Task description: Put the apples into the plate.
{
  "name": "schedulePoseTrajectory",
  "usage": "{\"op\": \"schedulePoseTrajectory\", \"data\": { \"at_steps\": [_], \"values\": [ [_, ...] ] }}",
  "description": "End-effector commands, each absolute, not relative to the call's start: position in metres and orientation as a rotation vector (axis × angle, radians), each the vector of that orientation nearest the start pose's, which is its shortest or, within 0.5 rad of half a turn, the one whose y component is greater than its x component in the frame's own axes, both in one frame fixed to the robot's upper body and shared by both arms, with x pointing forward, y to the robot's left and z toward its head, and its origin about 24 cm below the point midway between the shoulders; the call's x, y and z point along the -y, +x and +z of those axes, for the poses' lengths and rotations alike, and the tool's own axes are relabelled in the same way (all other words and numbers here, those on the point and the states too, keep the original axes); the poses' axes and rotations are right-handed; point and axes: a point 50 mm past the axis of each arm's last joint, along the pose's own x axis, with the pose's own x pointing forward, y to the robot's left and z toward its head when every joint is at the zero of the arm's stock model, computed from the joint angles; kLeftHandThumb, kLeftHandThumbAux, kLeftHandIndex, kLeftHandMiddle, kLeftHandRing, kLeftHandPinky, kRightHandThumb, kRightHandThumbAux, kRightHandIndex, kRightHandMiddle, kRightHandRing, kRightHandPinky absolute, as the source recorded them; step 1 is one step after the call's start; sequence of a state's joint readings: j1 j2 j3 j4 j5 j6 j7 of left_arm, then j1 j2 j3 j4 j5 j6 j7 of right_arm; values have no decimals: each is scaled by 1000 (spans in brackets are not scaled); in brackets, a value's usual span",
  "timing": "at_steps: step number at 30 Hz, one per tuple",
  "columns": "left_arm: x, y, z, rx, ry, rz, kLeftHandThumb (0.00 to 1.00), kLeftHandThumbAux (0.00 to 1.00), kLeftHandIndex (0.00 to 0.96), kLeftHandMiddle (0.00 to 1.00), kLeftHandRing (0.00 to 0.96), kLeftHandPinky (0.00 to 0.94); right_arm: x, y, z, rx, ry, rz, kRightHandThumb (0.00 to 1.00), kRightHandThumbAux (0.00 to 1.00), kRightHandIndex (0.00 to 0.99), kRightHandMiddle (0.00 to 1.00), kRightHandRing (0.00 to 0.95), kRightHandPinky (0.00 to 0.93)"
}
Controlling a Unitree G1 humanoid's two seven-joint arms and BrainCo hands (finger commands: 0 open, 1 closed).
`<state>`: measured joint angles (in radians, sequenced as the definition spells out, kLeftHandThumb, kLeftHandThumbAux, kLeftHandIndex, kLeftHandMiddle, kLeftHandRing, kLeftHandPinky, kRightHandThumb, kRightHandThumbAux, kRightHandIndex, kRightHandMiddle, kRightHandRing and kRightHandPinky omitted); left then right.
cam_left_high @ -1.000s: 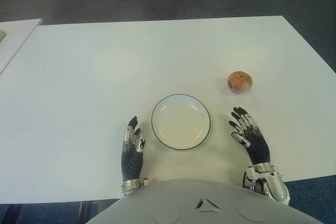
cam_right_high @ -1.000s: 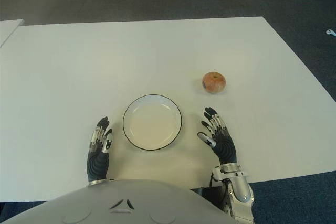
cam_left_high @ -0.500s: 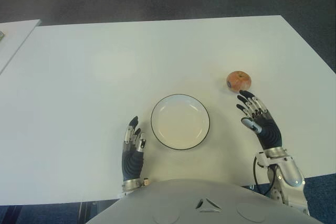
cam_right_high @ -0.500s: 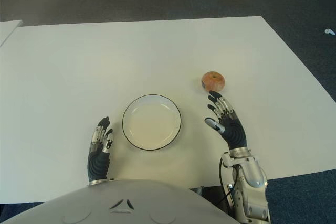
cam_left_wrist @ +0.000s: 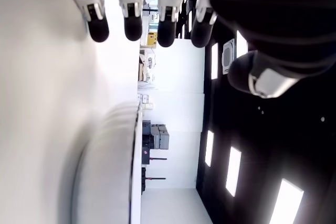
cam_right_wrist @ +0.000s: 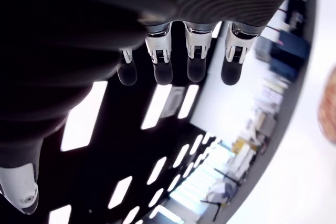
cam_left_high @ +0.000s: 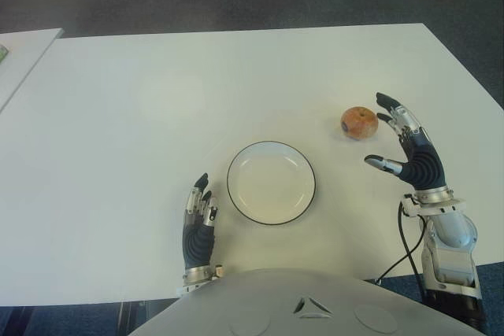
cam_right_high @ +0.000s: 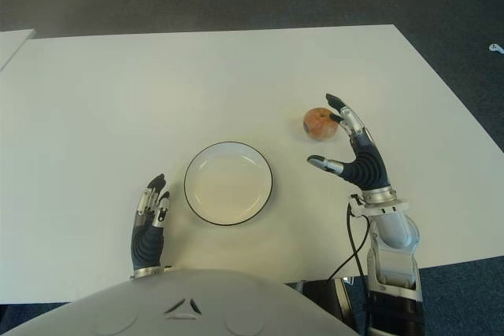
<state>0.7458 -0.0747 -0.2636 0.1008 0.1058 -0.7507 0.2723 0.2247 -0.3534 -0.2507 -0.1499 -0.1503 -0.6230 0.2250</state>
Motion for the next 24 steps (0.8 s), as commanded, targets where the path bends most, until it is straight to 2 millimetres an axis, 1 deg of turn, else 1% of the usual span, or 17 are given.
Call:
{"op": "schedulePoseTrajectory", "data": {
  "at_steps": [1, 4, 5, 7, 9, 15, 20, 24],
  "values": [
    [-109, 74, -33, -119, -105, 238, 100, 381, 157, 109, 85, 109, 236, 208, 118, 596, -1013, 187, 470, 547, 62, 34, 19, 13],
    [-110, 75, -34, -119, -101, 240, 100, 379, 160, 109, 86, 115, 240, 221, 118, 603, -1185, 192, 435, 520, 55, 22, 6, 4],
    [-110, 76, -35, -119, -98, 240, 100, 377, 157, 109, 86, 114, 240, 228, 118, 601, -1254, 192, 446, 495, 58, 22, 3, 2],
    [-110, 76, -36, -119, -95, 238, 99, 376, 155, 108, 86, 114, 240, 240, 117, 599, -1359, 187, 426, 487, 48, 16, 1, 1],
    [-110, 76, -36, -119, -94, 234, 98, 377, 149, 106, 85, 113, 240, 249, 113, 592, -1422, 182, 418, 472, 40, 12, 0, 0],
    [-108, 75, -33, -112, -103, 221, 95, 383, 143, 100, 80, 109, 237, 267, 104, 564, -1487, 182, 396, 449, 19, 3, 0, 0],
    [-109, 75, -33, -108, -111, 214, 97, 374, 141, 103, 80, 109, 233, 283, 101, 550, -1500, 185, 365, 450, 7, 0, 0, 0],
    [-111, 76, -34, -110, -112, 214, 99, 376, 140, 103, 81, 109, 231, 291, 98, 553, -1503, 187, 352, 452, 3, 0, 0, 0]
  ]
}}
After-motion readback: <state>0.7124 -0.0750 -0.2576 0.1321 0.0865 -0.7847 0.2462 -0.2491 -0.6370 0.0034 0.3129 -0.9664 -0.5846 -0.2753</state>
